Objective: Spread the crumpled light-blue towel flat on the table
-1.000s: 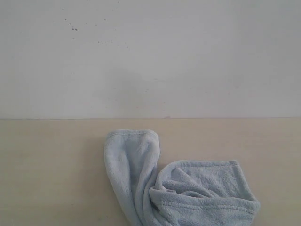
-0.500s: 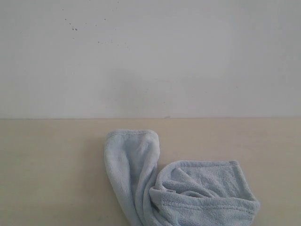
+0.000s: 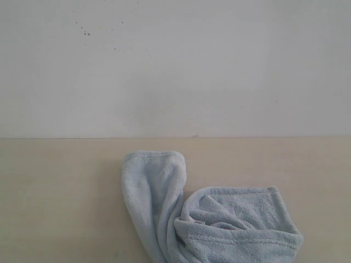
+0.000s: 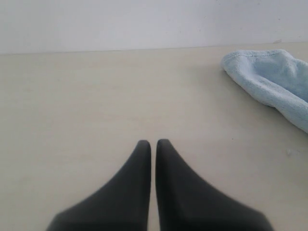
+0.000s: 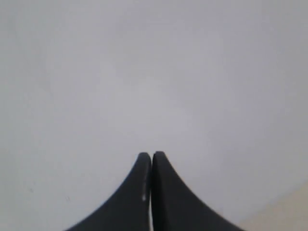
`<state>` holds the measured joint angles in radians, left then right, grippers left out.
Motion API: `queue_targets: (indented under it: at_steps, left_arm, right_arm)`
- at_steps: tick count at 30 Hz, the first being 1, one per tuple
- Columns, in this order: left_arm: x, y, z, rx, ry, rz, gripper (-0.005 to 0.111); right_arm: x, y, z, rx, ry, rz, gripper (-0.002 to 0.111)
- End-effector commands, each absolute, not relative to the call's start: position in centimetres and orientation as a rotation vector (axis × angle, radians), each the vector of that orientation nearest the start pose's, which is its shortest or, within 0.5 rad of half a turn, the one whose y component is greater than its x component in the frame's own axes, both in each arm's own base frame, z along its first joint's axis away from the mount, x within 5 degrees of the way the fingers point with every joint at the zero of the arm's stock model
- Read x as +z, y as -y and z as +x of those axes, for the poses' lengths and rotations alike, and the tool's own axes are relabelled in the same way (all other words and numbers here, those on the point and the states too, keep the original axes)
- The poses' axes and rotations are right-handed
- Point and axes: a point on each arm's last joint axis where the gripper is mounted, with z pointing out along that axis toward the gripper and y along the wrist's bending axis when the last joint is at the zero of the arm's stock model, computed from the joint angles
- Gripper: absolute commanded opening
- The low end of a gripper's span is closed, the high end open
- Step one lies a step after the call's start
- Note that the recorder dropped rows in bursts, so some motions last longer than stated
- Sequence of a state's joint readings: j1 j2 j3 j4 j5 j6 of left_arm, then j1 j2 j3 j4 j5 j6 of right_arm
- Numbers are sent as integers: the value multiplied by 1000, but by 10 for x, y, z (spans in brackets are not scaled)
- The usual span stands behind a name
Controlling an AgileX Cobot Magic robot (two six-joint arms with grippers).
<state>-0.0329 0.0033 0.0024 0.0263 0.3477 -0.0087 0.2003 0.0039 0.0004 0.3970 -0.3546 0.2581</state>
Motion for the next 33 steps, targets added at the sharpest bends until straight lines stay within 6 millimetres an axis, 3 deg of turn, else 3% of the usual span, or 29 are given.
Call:
queue_targets:
  at_steps: [1,3,5,7,8,9,10,11,12,13,14,15,17,19,21,23,25,27,30,33]
  left_arm:
    - [184,0,54,75,-1806,111,4]
    - [186,-2,54,169,-1781,201,4]
    - [186,-3,54,213,-1776,232,4]
    - [186,-3,54,213,-1773,232,4]
    - [189,0,55,97,-1750,130,4]
    - [191,4,55,-146,-1726,-79,4]
    - [196,10,55,-636,-1639,-505,4]
    - [199,14,55,-924,-1552,-744,4]
    - [201,17,55,-1082,-1512,-849,4]
    - [202,19,54,-1113,-1509,-855,4]
    - [202,19,54,-1105,-1514,-839,4]
    - [201,20,54,-1094,-1529,-819,4]
    - [200,22,53,-1097,-1557,-803,4]
    - [199,22,53,-1062,-1576,-761,4]
    - [199,22,53,-1013,-1592,-707,4]
    - [199,21,53,-981,-1594,-675,4]
    - [201,19,54,-943,-1565,-663,4]
    - [205,14,55,-879,-1514,-647,4]
    - [212,3,56,-779,-1396,-658,4]
    - [233,-4,53,-716,-1280,-637,4]
  right_arm:
    - [259,14,39,741,-843,455,0]
    - [265,14,34,866,-744,478,0]
    - [270,9,30,905,-701,389,0]
    - [298,8,15,909,-567,290,0]
    - [330,11,-2,926,-464,260,0]
    - [347,12,-12,929,-417,234,0]
    - [382,7,-25,875,-392,125,0]
    - [402,-2,-25,778,-439,5,0]
    - [420,-18,-13,559,-546,-187,0]
    - [427,-29,7,347,-674,-338,0]
    - [426,-36,45,162,-866,-437,0]
    - [415,-38,84,41,-1058,-479,0]
    - [372,-31,160,-73,-1523,-357,0]
    - [328,-30,205,-124,-1820,-308,0]
    - [287,-32,235,-123,-2036,-240,0]
    - [250,-33,253,-105,-2221,-116,0]
    - [216,-32,257,-147,-2425,20,0]
    - [196,-36,258,-183,-2550,-66,0]
    - [191,-58,262,-73,-2694,-348,0]
    - [203,-86,274,271,-2821,-552,0]
